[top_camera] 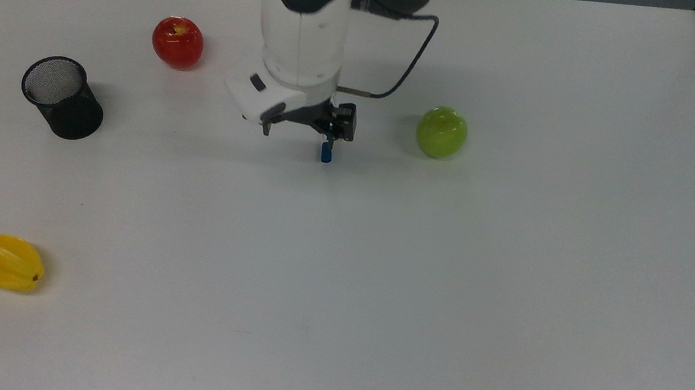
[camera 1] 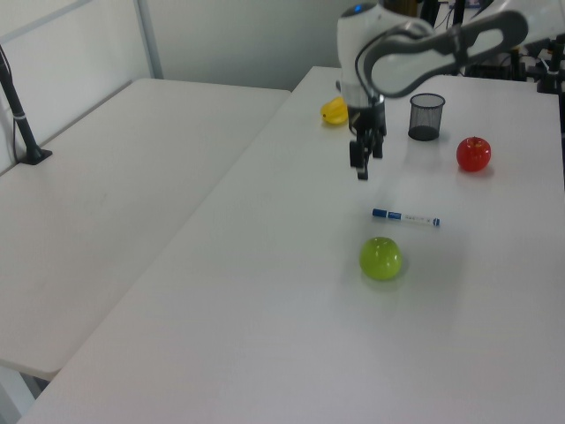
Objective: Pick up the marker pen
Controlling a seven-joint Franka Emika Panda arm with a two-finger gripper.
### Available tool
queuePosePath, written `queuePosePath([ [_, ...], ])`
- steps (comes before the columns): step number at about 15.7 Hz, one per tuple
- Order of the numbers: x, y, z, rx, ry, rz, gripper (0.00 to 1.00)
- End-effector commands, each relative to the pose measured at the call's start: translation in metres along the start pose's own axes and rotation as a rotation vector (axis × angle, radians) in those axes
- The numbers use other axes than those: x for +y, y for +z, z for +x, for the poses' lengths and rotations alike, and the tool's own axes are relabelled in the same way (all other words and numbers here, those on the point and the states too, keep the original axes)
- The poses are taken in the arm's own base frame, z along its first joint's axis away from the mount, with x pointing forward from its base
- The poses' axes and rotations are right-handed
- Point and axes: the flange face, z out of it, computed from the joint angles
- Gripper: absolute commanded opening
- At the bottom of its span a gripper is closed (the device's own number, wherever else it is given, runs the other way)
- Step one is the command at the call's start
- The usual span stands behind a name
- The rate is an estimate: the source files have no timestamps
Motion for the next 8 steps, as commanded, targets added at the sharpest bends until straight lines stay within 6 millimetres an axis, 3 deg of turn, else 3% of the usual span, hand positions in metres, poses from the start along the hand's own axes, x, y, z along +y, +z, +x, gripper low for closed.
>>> queuePosePath([
  [1,0.05,-0.08,-0.029,0.077,0.082,0.052,1.0],
  [4,0.087,-0.133,-0.057,0.1,0.118,0.073,1.0],
  [8,0.124,-0.174,-0.096,0.075,0.139,0.081,1.0],
])
